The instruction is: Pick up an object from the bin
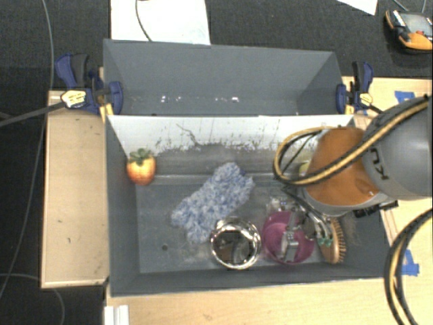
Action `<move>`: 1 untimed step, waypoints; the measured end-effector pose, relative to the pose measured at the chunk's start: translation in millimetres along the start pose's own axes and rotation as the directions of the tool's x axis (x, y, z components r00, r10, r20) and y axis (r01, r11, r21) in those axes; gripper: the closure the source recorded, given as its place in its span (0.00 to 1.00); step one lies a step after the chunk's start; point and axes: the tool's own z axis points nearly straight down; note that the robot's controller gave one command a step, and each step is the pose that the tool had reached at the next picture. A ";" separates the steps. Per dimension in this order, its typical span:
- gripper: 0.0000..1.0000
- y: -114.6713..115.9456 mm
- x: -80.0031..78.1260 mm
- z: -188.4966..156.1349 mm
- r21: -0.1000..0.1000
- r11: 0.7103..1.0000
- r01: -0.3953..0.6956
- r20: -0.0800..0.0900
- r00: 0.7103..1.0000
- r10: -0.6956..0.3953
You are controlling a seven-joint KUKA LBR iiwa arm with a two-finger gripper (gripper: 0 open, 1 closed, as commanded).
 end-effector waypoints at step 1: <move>0.00 -0.7 -19.4 -60.9 0.008 1.000 0.020 0.027 0.999 -0.020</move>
Offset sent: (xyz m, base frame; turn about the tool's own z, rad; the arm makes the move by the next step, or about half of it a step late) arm -0.0146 -0.0282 0.0335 0.0743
